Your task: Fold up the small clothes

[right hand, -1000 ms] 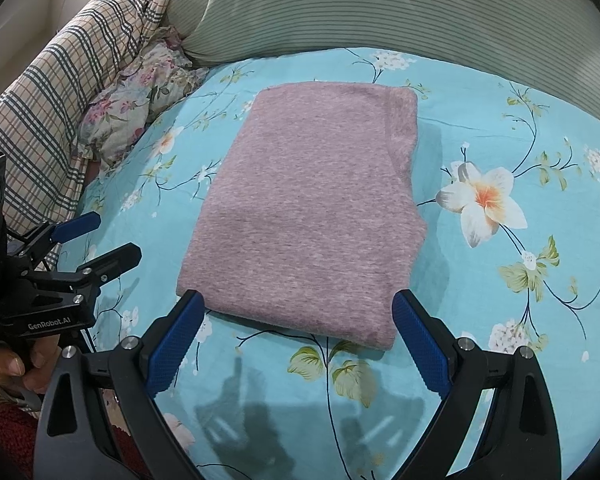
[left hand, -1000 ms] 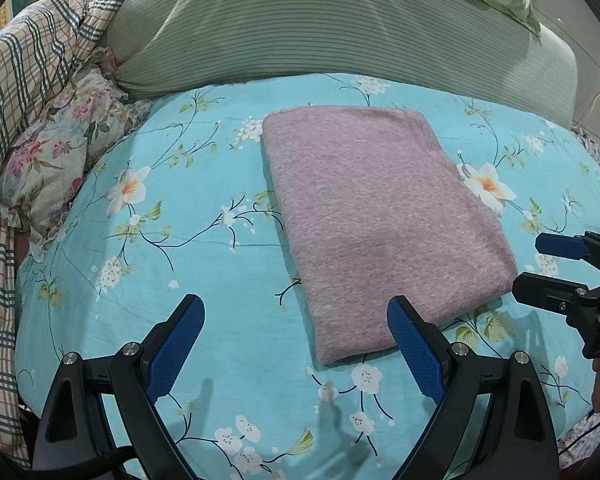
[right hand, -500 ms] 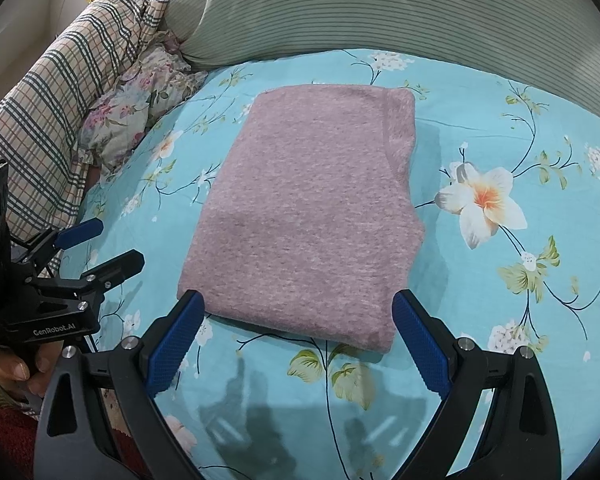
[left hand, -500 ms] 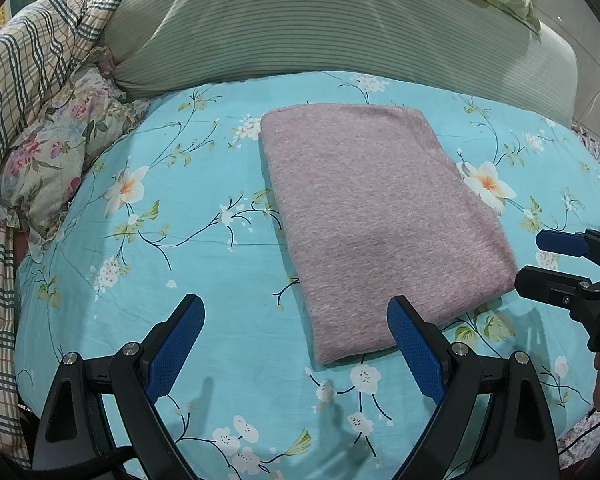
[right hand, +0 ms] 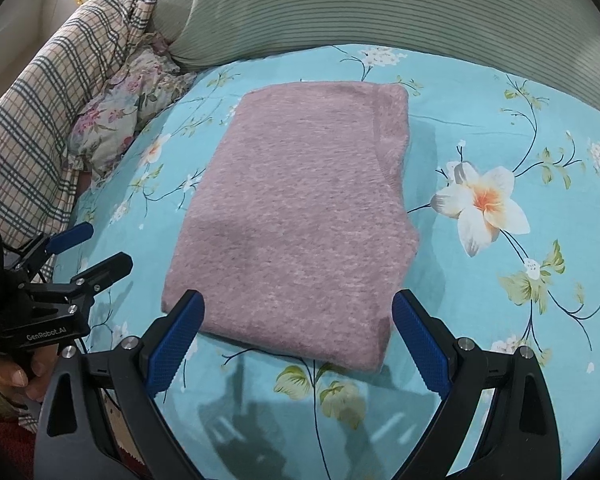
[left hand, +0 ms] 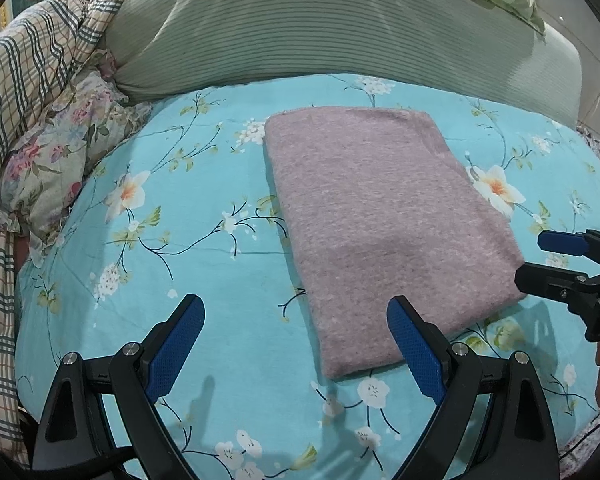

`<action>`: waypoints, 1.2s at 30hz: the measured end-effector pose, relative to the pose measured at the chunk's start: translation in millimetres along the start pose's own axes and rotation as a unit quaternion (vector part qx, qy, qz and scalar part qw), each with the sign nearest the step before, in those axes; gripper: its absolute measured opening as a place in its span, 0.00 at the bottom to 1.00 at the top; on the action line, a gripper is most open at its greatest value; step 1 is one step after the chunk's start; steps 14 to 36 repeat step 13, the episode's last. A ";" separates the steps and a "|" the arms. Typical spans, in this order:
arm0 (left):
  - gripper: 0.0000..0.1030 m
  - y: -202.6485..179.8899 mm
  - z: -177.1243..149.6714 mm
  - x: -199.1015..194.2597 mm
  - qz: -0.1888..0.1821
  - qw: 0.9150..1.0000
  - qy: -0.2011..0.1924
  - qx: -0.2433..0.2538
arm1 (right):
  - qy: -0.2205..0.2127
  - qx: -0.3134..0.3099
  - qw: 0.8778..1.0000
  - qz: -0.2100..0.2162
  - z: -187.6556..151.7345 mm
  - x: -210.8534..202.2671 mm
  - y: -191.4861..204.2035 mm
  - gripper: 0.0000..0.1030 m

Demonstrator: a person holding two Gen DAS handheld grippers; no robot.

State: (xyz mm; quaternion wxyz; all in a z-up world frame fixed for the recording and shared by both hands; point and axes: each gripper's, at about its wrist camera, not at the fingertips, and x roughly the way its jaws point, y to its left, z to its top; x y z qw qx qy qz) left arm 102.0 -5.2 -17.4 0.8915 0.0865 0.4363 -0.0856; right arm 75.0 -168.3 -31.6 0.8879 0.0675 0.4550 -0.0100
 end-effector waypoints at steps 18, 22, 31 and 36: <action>0.91 4.8 8.9 13.1 -0.001 1.000 0.007 -0.013 | -0.002 0.002 1.000 -0.001 7.2 4.8 -5.1 0.92; 0.91 4.8 8.9 13.1 -0.001 1.000 0.007 -0.013 | -0.002 0.002 1.000 -0.001 7.2 4.8 -5.1 0.92; 0.91 4.8 8.9 13.1 -0.001 1.000 0.007 -0.013 | -0.002 0.002 1.000 -0.001 7.2 4.8 -5.1 0.92; 0.91 4.8 8.9 13.1 -0.001 1.000 0.007 -0.013 | -0.002 0.002 1.000 -0.001 7.2 4.8 -5.1 0.92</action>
